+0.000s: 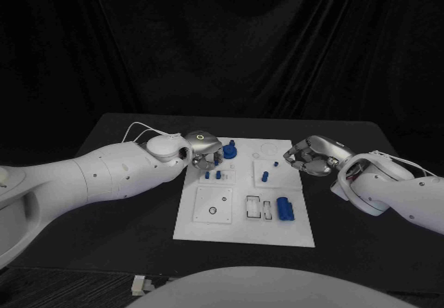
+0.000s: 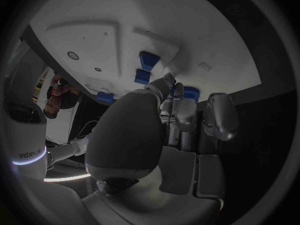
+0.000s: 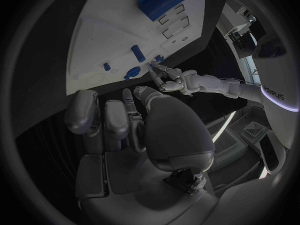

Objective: Assemble the parts on the task board

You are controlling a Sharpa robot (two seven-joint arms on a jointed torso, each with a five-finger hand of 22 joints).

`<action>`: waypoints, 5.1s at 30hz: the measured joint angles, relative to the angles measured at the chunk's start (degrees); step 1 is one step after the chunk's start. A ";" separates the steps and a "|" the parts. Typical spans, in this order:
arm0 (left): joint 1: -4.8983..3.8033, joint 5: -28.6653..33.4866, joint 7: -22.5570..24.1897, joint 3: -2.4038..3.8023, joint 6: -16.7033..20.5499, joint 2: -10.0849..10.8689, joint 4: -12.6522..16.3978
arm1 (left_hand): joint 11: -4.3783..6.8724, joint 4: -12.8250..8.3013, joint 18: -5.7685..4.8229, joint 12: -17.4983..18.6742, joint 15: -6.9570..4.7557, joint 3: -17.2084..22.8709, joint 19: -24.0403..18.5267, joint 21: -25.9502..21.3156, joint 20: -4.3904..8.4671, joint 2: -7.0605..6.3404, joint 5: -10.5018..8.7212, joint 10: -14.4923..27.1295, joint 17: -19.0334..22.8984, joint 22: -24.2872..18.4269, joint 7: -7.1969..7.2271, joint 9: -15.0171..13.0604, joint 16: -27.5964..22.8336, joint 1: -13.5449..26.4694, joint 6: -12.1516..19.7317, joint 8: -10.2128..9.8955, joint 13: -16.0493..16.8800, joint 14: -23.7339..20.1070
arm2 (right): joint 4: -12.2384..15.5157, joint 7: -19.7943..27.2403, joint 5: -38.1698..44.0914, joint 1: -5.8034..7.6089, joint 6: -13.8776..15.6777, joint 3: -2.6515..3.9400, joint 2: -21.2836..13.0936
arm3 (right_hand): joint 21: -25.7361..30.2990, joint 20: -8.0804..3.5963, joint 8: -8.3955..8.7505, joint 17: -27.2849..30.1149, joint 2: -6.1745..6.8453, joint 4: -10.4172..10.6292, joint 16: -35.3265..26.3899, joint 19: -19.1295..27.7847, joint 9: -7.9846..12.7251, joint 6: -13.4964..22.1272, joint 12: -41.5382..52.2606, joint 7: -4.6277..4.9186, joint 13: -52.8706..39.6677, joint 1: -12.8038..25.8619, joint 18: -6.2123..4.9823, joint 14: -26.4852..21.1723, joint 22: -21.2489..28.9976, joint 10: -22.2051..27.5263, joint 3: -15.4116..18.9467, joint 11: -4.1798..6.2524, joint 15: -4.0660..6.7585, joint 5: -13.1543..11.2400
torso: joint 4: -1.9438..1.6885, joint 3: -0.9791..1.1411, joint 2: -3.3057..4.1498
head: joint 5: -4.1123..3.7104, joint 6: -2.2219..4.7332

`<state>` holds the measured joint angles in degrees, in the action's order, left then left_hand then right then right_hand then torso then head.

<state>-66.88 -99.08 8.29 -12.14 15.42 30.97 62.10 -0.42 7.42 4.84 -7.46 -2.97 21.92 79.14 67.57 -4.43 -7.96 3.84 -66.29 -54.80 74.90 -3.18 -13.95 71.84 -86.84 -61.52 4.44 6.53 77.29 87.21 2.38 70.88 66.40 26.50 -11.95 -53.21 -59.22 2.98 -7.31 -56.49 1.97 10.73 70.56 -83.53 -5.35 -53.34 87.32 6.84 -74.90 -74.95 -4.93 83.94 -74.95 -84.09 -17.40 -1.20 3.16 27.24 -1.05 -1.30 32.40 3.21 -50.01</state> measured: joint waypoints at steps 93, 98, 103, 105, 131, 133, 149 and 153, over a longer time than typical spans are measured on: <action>0.18 93.12 30.40 -0.14 -20.09 25.33 25.24 | 6.42 9.57 4.49 3.75 5.60 -27.89 -79.15 -66.94 -4.73 5.28 10.35 64.96 54.72 -71.79 7.15 12.39 -71.64 15.87 49.95 -2.83 -5.67 -77.28 | -12.28 -1.62 32.82 4.95 -17.00 0.02 10.13 | 16.13 0.51 1.28 9.80 6.29 2.77 -6.65 2.54 0.61 -2.25 -71.79 -0.81 69.92 -11.12 -2.61 -3.11 0.04 28.59 8.60 -1.99 -0.35 -13.76 | -1.73 -1.60 0.10 | -1.09 0.00; 0.23 93.22 30.42 -0.14 -20.24 25.32 25.24 | 5.86 9.57 4.49 3.53 6.09 -27.89 -79.09 -66.94 -5.65 5.91 10.59 65.12 54.71 -71.58 6.95 12.39 -71.64 15.24 49.94 -2.83 -5.63 -77.22 | -13.82 -0.94 32.90 4.04 -16.38 0.02 11.09 | 16.13 0.31 1.28 9.77 6.08 2.85 -6.65 2.34 0.79 -2.25 -72.20 -0.81 70.24 -10.91 -2.62 -3.11 0.00 27.16 8.04 -1.87 -0.35 -13.76 | -1.74 -1.60 0.08 | -1.22 0.00; 0.30 93.29 30.44 -0.14 -20.44 25.26 25.15 | 5.61 9.57 4.49 3.53 6.36 -27.89 -79.09 -66.94 -6.07 6.15 10.59 64.97 54.71 -71.51 6.95 12.39 -71.64 15.00 49.94 -2.83 -5.61 -77.36 | -15.18 -0.29 32.88 3.36 -15.75 0.02 11.89 | 16.13 0.31 1.82 9.80 6.08 2.77 -6.65 2.34 1.01 -1.83 -73.80 -1.23 70.92 -10.91 -2.63 -3.11 0.00 25.97 6.35 -1.84 -0.35 -10.48 | -1.77 -1.60 0.06 | -1.55 0.00; 0.34 93.30 30.45 -0.14 -20.52 25.20 25.09 | 5.49 9.57 4.48 3.53 6.53 -27.89 -79.13 -66.94 -6.49 6.72 11.20 65.07 54.71 -71.42 6.82 12.39 -71.64 14.44 50.07 -2.83 -5.61 -77.20 | -15.71 -0.08 32.75 3.12 -15.49 0.02 12.20 | 16.13 0.31 2.14 9.74 6.08 2.77 -6.65 2.34 1.06 -1.82 -74.47 -1.24 71.10 -10.91 -2.63 -3.11 0.00 25.34 5.41 -2.03 -0.35 -8.86 | -1.80 -1.61 0.06 | -1.67 0.00; 0.84 93.40 30.50 -0.16 -22.30 24.81 24.26 | 2.50 9.02 4.48 2.59 8.88 -29.58 -78.80 -66.94 -9.23 9.90 13.82 64.82 54.75 -70.61 5.93 12.39 -71.64 12.45 49.33 -2.83 -5.51 -77.43 | -20.38 1.66 31.55 1.80 -14.14 0.03 15.34 | 16.29 0.31 2.22 10.21 7.88 2.15 -6.85 2.34 0.80 -1.74 -76.95 -3.17 70.98 -9.68 -2.64 -2.91 0.02 23.11 1.50 -2.25 -0.55 -9.77 | -1.83 -1.69 -0.01 | -2.17 0.00; 0.87 93.41 30.50 -0.16 -22.42 24.80 24.21 | 2.45 9.01 4.48 2.42 9.12 -29.90 -78.80 -66.94 -9.23 10.15 13.82 64.85 54.75 -70.56 5.93 12.39 -71.64 12.19 49.33 -2.83 -5.51 -77.26 | -20.53 1.74 31.52 1.67 -14.21 0.03 15.40 | 16.63 0.31 2.22 10.38 7.89 2.15 -6.86 2.34 0.80 -1.74 -77.12 -3.17 70.98 -9.67 -2.63 -3.12 0.02 23.11 1.50 -2.25 -0.34 -9.89 | -1.83 -1.69 -0.01 | -2.10 0.00; 1.05 93.43 30.52 -0.16 -23.23 24.47 23.90 | 2.02 8.77 4.46 2.19 9.95 -30.75 -78.80 -66.94 -10.04 11.26 14.59 64.85 54.73 -70.36 4.16 12.38 -71.64 11.54 48.79 -2.83 -5.47 -77.26 | -21.71 2.09 31.44 0.53 -14.17 0.03 16.44 | 17.15 0.30 0.25 10.68 7.78 0.72 -7.34 2.77 -0.83 -5.25 -77.56 -2.17 70.67 -9.79 -2.63 -3.74 0.03 23.01 0.07 -1.72 -0.14 -7.70 | -1.83 -1.70 -0.02 | -2.03 0.00; 1.06 93.44 30.52 -0.16 -23.43 24.48 24.07 | 2.02 8.94 4.47 2.15 9.95 -30.92 -78.60 -66.94 -10.25 11.72 15.14 64.85 54.72 -70.36 4.08 12.38 -71.64 11.53 48.71 -2.83 -5.48 -77.26 | -22.21 2.25 31.37 0.26 -13.87 0.20 16.71 | 17.15 0.30 -0.12 10.73 7.71 0.48 -7.37 2.77 -1.27 -5.76 -77.56 -1.81 70.62 -9.86 -2.64 -3.74 0.03 22.70 -0.17 -1.42 -0.14 -7.31 | -1.81 -1.71 -0.03 | -2.00 0.00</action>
<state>-65.81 -5.64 38.81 -12.30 -8.01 55.45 86.16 1.60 16.35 9.31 -5.31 6.98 -9.00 0.55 0.63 -14.68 3.76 18.98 -1.44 -0.08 4.55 0.90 -1.57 0.21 -75.32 -12.81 1.61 1.05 0.02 65.00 4.63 102.25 66.66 12.63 -11.75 -36.50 -42.07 3.28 -7.43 -45.76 9.69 11.22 63.19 -80.76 -6.62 -59.10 9.75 5.02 -4.29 -84.81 -7.57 80.19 -74.92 -61.39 -17.57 -2.61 3.01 19.93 -2.86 -3.01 32.37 1.21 -50.01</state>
